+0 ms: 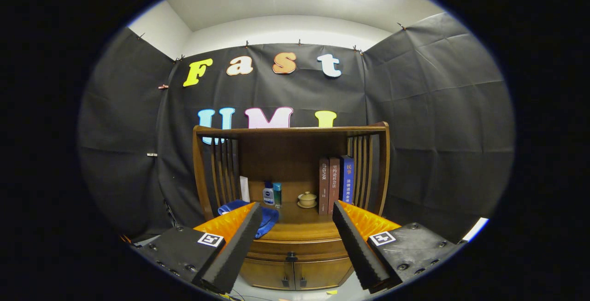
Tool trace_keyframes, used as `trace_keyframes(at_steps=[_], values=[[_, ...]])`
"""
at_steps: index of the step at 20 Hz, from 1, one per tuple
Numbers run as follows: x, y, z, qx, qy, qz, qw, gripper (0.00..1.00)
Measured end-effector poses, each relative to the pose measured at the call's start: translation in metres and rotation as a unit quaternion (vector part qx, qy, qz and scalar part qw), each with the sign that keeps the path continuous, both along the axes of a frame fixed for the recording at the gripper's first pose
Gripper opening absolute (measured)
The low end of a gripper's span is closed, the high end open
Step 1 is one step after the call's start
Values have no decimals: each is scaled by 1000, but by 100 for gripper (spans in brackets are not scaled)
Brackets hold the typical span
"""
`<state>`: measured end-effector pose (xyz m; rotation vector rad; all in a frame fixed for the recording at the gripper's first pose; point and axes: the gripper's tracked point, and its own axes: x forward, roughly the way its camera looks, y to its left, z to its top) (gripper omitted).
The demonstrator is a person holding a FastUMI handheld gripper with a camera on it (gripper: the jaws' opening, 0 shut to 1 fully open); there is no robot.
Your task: Pull open the drawer, take out the items inside it, and place them on the countertop above the cabinet.
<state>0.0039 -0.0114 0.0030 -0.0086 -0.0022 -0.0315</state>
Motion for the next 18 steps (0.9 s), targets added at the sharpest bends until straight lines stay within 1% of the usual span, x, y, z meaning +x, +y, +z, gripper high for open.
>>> trace_keyframes(at_steps=[9,18], values=[[-2,-1,-8,9,4,2,1000,99],[9,6,-41,4,8,7,1000,99]])
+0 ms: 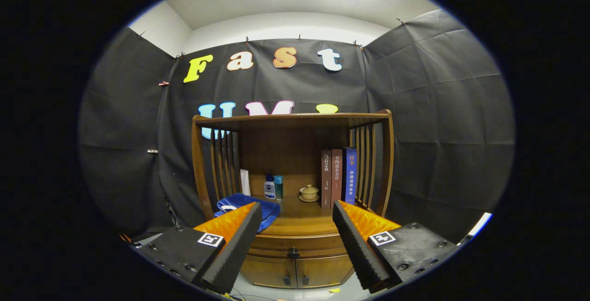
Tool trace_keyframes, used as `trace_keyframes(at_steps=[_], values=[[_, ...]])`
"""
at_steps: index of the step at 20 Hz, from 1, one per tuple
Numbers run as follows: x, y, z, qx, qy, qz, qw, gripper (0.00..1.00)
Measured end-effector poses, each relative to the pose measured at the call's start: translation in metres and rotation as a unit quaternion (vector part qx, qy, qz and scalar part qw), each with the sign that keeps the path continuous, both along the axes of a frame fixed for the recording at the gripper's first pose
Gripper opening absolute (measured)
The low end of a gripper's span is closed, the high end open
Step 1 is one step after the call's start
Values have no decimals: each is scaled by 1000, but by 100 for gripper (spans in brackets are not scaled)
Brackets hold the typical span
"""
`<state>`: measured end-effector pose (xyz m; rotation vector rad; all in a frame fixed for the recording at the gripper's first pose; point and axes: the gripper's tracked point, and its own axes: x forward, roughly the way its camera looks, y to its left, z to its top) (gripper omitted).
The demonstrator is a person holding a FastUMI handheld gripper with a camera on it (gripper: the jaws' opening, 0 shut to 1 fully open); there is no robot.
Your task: Pull open the drawer, take out the items inside it, and place them on the countertop above the cabinet.
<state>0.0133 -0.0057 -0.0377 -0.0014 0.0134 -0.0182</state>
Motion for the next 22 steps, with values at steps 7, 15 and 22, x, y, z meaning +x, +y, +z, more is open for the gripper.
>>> trace_keyframes(at_steps=[7,15,22], values=[[29,0,-61,5,21,0,1000,99],[79,6,-181,7,102,10,995,99],[123,0,-267,19,173,-8,985,99]])
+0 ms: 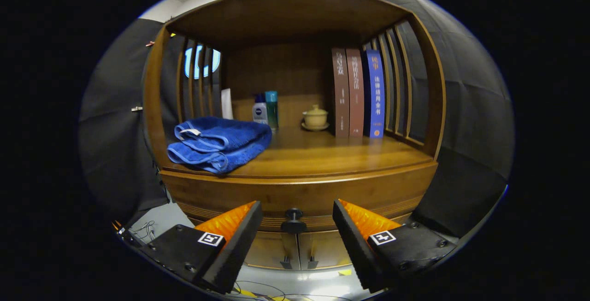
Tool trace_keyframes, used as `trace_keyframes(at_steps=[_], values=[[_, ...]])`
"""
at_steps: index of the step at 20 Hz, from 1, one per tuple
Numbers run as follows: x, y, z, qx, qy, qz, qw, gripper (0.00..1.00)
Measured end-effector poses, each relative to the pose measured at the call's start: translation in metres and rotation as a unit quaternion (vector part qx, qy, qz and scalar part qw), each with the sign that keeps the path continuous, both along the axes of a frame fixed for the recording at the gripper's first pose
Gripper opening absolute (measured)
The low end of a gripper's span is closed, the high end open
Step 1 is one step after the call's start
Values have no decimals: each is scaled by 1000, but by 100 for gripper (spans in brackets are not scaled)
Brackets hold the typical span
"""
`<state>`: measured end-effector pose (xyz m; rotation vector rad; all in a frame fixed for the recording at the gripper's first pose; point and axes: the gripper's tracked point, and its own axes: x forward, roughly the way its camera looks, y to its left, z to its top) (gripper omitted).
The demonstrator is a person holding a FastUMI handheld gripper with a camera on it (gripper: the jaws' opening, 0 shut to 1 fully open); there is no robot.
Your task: Pull open the drawer, take out the items inside it, and place them on the countertop above the cabinet.
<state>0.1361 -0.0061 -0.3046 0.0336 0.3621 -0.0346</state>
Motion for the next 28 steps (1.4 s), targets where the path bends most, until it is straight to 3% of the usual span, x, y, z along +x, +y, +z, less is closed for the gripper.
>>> trace_keyframes(at_steps=[6,8,10,13,14,17,22,28], values=[[21,-2,-55,-19,57,-1,998,94],[22,-1,-63,-21,67,-3,997,80],[25,1,-72,-18,79,-1,997,76],[27,2,-78,-32,86,0,996,50],[26,2,-76,-33,85,0,996,50],[24,2,-75,-29,84,2,996,36],[15,5,-74,-33,94,3,995,36],[-33,7,-72,-30,113,4,993,36]])
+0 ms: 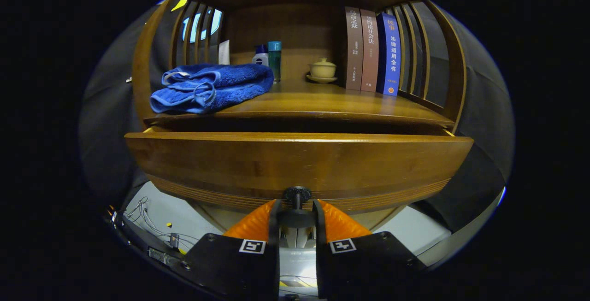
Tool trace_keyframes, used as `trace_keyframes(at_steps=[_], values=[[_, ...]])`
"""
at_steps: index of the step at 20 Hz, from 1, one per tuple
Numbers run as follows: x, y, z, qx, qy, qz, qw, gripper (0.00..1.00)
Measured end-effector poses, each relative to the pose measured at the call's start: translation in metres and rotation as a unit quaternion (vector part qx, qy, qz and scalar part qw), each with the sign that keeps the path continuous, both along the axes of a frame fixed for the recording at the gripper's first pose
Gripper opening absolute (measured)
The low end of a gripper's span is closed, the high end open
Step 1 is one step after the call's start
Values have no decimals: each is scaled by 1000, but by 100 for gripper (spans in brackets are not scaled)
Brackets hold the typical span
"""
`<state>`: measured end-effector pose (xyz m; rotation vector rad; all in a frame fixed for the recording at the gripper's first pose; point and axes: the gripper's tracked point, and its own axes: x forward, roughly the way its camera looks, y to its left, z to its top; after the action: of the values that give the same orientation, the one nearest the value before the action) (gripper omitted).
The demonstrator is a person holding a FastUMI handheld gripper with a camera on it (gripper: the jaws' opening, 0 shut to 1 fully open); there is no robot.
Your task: Pull open the drawer, take out the items inside it, and place them on the countertop above the cabinet.
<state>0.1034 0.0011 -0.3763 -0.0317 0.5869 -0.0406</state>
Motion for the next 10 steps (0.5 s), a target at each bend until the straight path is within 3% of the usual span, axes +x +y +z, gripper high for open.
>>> trace_keyframes(at_steps=[10], values=[[-95,0,9,10,30,-1,1000,35]])
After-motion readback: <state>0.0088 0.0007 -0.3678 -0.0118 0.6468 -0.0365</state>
